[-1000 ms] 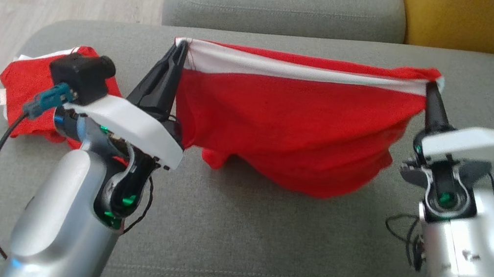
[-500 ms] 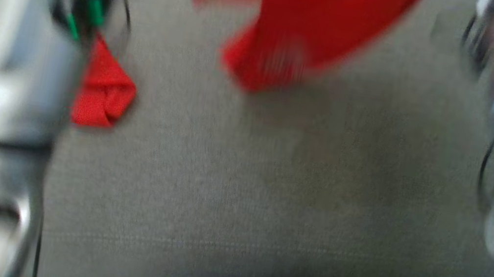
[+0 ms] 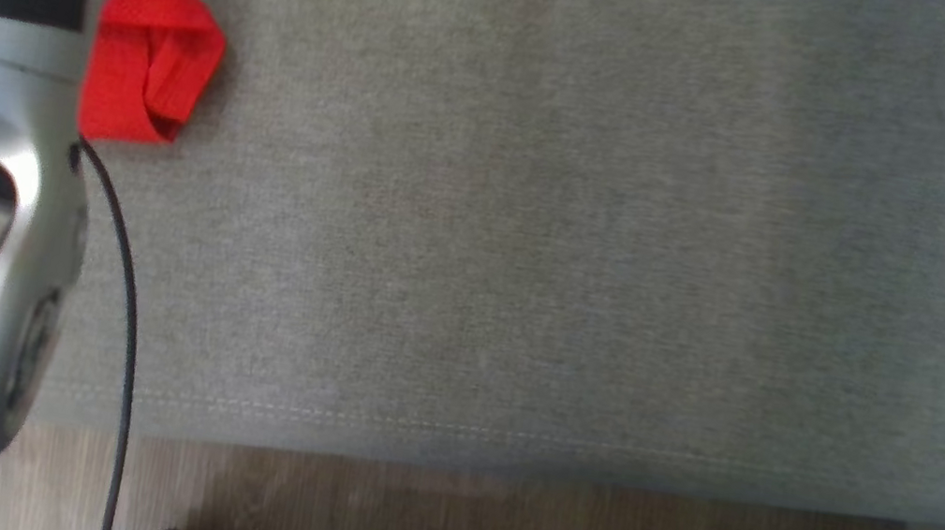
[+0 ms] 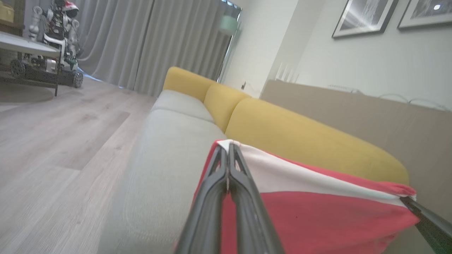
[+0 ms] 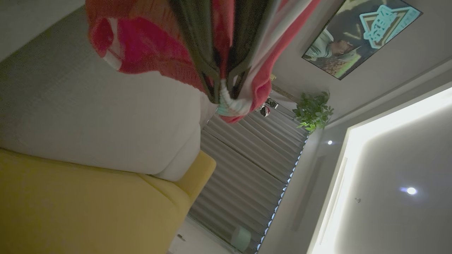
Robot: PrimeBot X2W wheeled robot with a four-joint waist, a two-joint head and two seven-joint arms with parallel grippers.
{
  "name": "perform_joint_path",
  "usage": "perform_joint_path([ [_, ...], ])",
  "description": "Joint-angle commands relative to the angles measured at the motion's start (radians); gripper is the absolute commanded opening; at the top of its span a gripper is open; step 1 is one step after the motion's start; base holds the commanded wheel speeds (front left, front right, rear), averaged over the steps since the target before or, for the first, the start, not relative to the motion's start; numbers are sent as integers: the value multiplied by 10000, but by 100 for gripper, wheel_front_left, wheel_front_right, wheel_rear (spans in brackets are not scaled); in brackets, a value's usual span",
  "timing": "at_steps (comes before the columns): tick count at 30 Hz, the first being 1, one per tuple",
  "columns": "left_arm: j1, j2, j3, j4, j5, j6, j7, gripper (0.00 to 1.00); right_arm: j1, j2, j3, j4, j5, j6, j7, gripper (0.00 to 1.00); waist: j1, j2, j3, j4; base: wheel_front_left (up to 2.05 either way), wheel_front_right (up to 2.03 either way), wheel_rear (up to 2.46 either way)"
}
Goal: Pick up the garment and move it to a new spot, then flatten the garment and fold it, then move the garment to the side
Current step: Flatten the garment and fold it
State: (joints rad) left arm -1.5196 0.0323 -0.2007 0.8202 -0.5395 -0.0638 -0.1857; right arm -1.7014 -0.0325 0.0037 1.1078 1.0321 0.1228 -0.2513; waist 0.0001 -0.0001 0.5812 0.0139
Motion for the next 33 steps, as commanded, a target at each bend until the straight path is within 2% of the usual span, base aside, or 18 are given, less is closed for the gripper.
perform_joint_path([
  [1, -232, 319, -125, -6, -74, -183, -149, 0, 316, 85, -21, -403, 122, 79, -67, 0, -1, 1, 428, 296, 0, 0, 0],
  [7, 841, 195, -997, 1118, -393, -525, -394, 0, 2147, -86, 417, 47, 209, 79, 151, 0, -1, 1, 379, 575, 0, 0, 0],
  [12, 2198, 183, -2160, 1584, -1054, -639, -411, 0, 3642, -166, 897, 471, 208, 79, 586, 0, -1, 1, -278, 663, 0, 0, 0],
  [26, 5064, 182, -4721, 1975, -1709, -667, 66, 0, 6184, -578, 2058, 1182, -171, 79, 1627, 0, -1, 1, -2277, 587, 0, 0, 0],
  [33, 6099, 480, -5554, 1794, -2061, -668, 217, 0, 7047, -826, 2905, 1333, -698, 79, 2297, 0, -1, 1, -3011, 500, 0, 0, 0],
])
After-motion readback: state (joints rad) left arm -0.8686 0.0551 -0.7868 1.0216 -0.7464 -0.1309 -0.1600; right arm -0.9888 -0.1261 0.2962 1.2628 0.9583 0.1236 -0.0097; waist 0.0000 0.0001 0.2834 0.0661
